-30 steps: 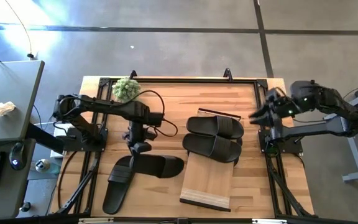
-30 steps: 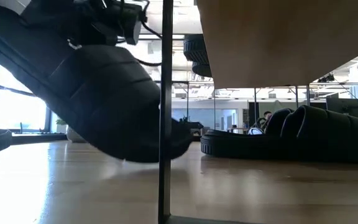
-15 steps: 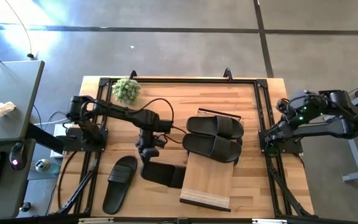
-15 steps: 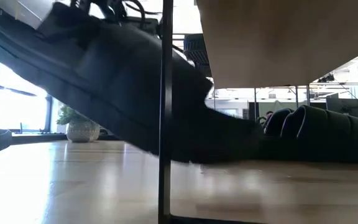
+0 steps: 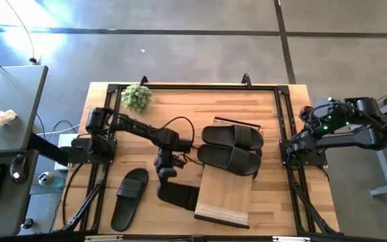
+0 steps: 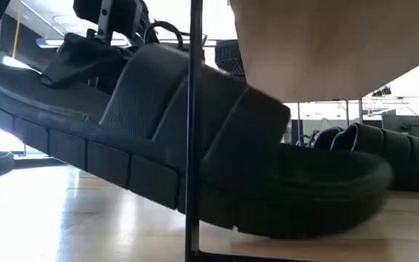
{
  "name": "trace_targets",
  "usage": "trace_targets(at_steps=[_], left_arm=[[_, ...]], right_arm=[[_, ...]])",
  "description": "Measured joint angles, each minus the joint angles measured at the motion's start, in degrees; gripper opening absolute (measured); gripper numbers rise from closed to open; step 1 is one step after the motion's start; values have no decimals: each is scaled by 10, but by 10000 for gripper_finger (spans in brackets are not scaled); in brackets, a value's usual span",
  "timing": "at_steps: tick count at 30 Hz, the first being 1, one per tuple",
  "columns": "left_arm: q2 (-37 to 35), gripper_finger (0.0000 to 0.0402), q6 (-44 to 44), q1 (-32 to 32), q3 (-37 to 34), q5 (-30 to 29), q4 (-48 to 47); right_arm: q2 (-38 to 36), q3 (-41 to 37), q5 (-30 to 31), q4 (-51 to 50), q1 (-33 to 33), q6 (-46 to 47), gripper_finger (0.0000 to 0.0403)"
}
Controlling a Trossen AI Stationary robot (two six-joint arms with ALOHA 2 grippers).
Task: Pick and place slides into the shelf
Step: Put the right black slide under the shelf, then put the black slide under the shelf
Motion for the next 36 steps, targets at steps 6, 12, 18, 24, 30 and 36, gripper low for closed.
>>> trace_targets(at_steps=[6,12,18,24,30,36], left_arm=[[0,59,-19,-15,0,-24,36],[0,113,-31,-14,0,-115,7],[0,157,-32,-13,0,-134,-10],[0,196,-32,-13,0,-135,-43],[-3,217,-30,-13,0,-186,-93],[-23,202,-27,-13,0,-249,-127]], right_arm=[[0,0,7,2,0,-4,119],[0,0,7,3,0,-5,119],[0,0,14,3,0,-5,119],[0,0,21,3,0,-15,119],[0,0,30,2,0,-20,119],[0,0,34,3,0,-30,119]])
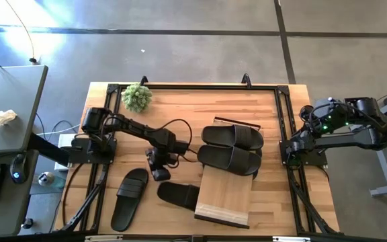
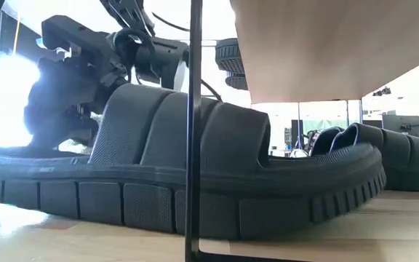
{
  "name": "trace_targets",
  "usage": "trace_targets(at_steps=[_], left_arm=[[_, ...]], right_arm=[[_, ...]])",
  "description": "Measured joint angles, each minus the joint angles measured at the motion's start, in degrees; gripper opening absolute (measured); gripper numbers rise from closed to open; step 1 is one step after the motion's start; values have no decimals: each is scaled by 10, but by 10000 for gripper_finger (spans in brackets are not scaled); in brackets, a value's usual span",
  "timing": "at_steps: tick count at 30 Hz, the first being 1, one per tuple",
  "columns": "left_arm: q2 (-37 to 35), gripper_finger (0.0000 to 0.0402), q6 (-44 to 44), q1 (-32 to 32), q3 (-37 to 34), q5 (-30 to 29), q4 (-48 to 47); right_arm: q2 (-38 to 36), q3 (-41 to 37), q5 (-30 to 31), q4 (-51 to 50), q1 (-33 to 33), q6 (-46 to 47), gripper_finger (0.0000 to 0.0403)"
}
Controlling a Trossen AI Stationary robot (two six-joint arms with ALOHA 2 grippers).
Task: Pick and place slides into the shelf
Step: Put the black slide under the shelf
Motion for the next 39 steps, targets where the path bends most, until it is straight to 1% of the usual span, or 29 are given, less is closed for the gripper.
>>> trace_targets(at_steps=[4,9,12,15,18,19,21,23,27,30,32,35,39], left_arm=[[-23,176,5,0,0,-55,-33],[-72,135,6,0,0,-121,-65],[-105,107,-15,-1,0,-139,-67],[-135,70,-42,-17,-7,-139,-32],[-161,23,-58,-53,-29,-147,17],[-167,12,-59,-69,-37,-158,30],[-178,9,-70,-100,-50,-192,35],[-181,20,-94,-130,-56,-224,33],[-184,25,-156,-179,-56,-233,58],[-183,11,-200,-210,-56,-240,78],[-183,3,-234,-223,-56,-253,86],[-183,8,-263,-238,-56,-256,104],[-171,4,-294,-249,-56,-322,132]], right_arm=[[0,0,7,0,0,-8,119],[0,0,19,0,0,-16,119],[0,0,25,0,0,-21,119],[0,0,32,0,0,-30,119],[0,0,45,0,0,-51,119],[0,0,48,0,0,-62,119],[0,0,57,0,0,-86,119],[0,0,66,0,0,-108,119],[0,0,82,6,0,-125,119],[0,0,83,9,0,-125,119],[0,0,79,9,0,-125,119],[0,0,77,9,0,-126,119],[0,0,77,9,0,-135,119]])
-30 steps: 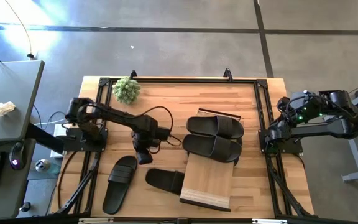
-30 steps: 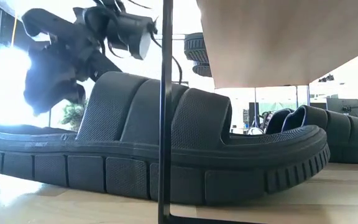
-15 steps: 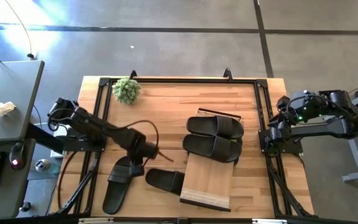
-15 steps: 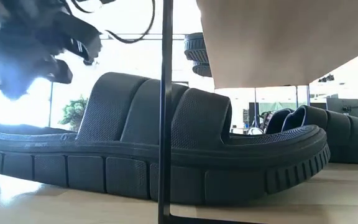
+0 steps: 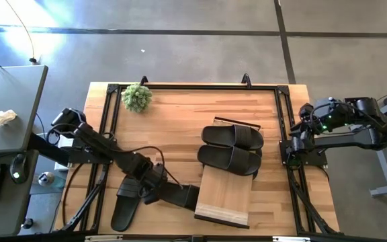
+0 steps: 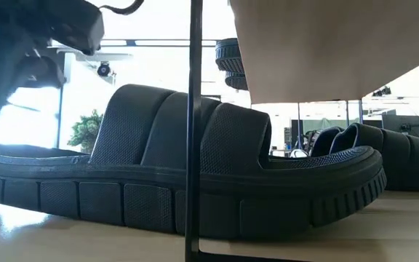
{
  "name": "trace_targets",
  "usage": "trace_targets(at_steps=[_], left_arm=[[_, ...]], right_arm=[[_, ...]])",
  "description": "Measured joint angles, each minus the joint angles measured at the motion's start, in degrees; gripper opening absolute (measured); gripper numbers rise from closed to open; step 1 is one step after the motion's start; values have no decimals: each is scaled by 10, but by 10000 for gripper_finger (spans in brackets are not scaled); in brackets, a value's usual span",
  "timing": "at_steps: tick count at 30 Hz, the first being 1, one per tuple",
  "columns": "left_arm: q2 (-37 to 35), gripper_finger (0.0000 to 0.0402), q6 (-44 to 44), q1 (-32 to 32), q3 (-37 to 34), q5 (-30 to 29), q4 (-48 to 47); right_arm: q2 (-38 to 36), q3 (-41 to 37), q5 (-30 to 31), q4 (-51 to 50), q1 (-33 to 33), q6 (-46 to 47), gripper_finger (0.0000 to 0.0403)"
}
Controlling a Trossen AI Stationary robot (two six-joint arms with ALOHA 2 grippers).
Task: Pick and place slides into the shelf
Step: Put the black slide under the shelf
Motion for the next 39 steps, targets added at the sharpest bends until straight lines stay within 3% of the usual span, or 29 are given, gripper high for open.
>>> trace_targets(at_steps=[3,15,22,25,30,36,39], left_arm=[[9,2,-5,1,1,-13,35],[47,5,-43,1,1,-14,32],[0,5,-105,1,20,-40,-68],[-20,5,-161,1,43,-6,-117],[-50,5,-324,-3,68,105,-116],[-90,5,-501,-61,84,100,-149],[-93,5,-541,-108,85,92,-192]], right_arm=[[0,0,0,0,0,0,119],[-1,0,-5,0,0,0,119],[-2,0,-5,0,0,-4,119],[-2,0,-7,0,0,-4,119],[-2,0,-39,0,0,6,119],[-3,0,-61,0,0,9,119],[-2,0,-44,0,0,-23,119]])
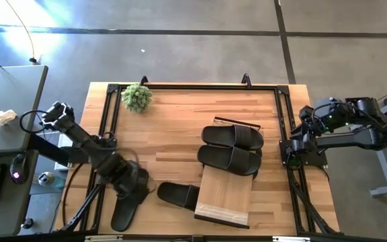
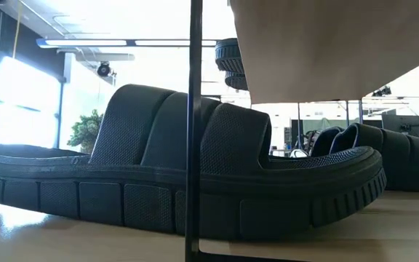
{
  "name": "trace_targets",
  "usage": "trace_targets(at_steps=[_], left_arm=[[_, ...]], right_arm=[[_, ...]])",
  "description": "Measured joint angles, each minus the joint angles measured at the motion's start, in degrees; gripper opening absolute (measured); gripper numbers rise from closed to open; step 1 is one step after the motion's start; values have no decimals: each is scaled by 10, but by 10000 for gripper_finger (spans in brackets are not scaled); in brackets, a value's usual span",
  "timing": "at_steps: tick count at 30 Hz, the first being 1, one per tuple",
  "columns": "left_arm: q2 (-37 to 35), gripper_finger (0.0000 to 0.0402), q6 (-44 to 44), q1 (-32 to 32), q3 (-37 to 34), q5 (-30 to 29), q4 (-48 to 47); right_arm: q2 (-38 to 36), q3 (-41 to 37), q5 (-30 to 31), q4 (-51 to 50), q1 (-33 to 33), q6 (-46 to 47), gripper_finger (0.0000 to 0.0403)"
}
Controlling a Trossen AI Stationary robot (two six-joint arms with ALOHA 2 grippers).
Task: Pick and place slides into the shelf
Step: Put the black slide under the shelf
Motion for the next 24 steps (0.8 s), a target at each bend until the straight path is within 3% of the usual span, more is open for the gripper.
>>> trace_targets(at_steps=[3,8,11,16,24], left_arm=[[7,5,2,-58,0,-30,-6],[15,5,16,-142,0,-169,46],[29,1,-24,-169,0,-215,29],[66,1,-45,-190,0,-209,6],[128,3,37,-196,0,-200,-12]], right_arm=[[0,0,25,0,0,-37,119],[0,0,48,1,0,-83,119],[0,0,62,7,0,-101,119],[0,0,73,21,0,-113,119],[0,0,102,35,0,-113,119]])
